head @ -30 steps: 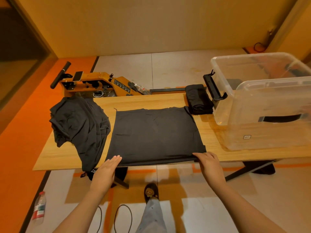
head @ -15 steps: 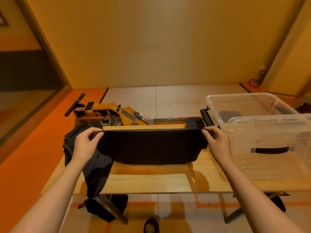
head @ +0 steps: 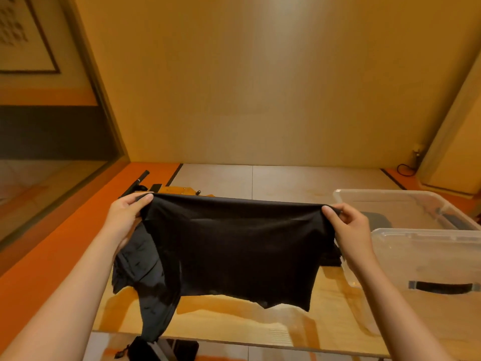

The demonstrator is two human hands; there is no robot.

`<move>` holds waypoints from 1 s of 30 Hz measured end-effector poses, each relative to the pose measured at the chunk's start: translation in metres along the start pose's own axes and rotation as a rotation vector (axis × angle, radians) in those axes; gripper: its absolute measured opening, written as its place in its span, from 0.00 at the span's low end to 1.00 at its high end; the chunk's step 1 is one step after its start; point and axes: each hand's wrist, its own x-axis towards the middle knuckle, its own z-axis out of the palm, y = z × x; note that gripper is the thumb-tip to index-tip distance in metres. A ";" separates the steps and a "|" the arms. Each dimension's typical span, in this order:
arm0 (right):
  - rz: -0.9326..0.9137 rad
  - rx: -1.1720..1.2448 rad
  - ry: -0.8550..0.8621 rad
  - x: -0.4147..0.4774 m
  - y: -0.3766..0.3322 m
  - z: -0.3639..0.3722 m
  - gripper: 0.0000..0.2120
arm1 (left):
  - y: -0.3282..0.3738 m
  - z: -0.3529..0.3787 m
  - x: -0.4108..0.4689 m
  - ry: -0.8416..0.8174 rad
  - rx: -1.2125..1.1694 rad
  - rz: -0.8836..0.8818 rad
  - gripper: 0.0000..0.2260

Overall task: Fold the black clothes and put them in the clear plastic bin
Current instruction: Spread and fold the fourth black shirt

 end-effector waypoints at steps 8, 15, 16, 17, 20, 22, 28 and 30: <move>0.065 0.066 -0.110 -0.005 -0.007 0.052 0.07 | 0.031 -0.020 0.053 0.148 0.066 0.111 0.03; 0.272 0.238 -0.031 -0.008 0.021 0.080 0.10 | 0.071 0.048 0.127 0.118 0.240 0.304 0.07; 0.319 0.238 0.001 -0.011 0.032 0.079 0.11 | 0.069 0.068 0.137 0.069 0.268 0.327 0.06; 0.365 0.237 0.033 -0.014 0.047 0.078 0.12 | 0.063 0.090 0.147 0.008 0.300 0.335 0.04; 0.529 0.183 0.102 -0.028 0.097 0.066 0.11 | 0.012 0.158 0.171 -0.212 0.446 0.290 0.05; 0.655 0.113 0.137 -0.040 0.132 0.056 0.12 | -0.044 0.201 0.180 -0.345 0.550 0.223 0.06; 0.862 -0.167 0.390 -0.072 0.213 0.022 0.14 | -0.180 0.297 0.163 -0.551 0.676 0.134 0.04; 0.889 -0.217 0.472 -0.075 0.226 0.016 0.15 | -0.197 0.321 0.156 -0.601 0.665 0.130 0.04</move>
